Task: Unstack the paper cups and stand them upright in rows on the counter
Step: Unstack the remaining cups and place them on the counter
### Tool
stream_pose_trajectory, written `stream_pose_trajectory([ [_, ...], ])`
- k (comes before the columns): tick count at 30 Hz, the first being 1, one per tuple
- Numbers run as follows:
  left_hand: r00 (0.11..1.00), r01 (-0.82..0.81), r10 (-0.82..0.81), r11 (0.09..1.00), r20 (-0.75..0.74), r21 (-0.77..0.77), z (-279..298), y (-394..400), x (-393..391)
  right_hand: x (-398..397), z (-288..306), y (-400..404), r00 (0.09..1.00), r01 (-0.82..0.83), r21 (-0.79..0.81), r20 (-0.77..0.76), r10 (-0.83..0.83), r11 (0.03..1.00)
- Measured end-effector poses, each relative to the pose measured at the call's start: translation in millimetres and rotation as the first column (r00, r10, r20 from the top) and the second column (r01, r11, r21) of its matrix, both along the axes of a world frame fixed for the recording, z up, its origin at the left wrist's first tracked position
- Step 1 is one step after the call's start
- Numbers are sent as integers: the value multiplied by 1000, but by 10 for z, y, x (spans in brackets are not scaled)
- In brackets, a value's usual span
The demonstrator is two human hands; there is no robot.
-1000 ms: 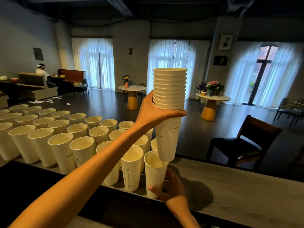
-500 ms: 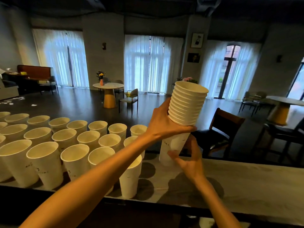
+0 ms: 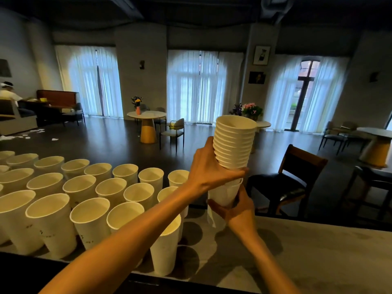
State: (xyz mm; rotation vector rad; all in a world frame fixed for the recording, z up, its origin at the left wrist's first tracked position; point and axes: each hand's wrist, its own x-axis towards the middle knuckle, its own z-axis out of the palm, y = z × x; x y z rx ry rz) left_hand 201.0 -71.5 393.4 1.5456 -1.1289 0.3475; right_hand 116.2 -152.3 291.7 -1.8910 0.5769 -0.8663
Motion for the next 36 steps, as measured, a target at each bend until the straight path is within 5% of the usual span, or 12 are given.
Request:
stream_pose_trajectory([
  [11, 995, -81, 71, 985, -70, -150, 482, 81, 488, 571, -572, -117, 990, -59, -28, -129, 55, 998],
  [17, 989, -89, 74, 988, -128, -123, 584, 66, 581, 700, -686, -282, 984, -133, 50, -114, 138, 990],
  [24, 977, -78, 65, 995, -202, -61, 496, -10, 587, 802, -785, -302, 977, -131, -79, -182, 115, 988],
  [33, 960, -55, 49, 998, -275, -15, 377, -33, 571, 439, -535, -372, 981, -109, 37, -158, 114, 993],
  [36, 966, -14, 16, 1000, -257, 9, 325, -53, 433, 191, -263, -342, 996, -27, -142, -87, 15, 989],
])
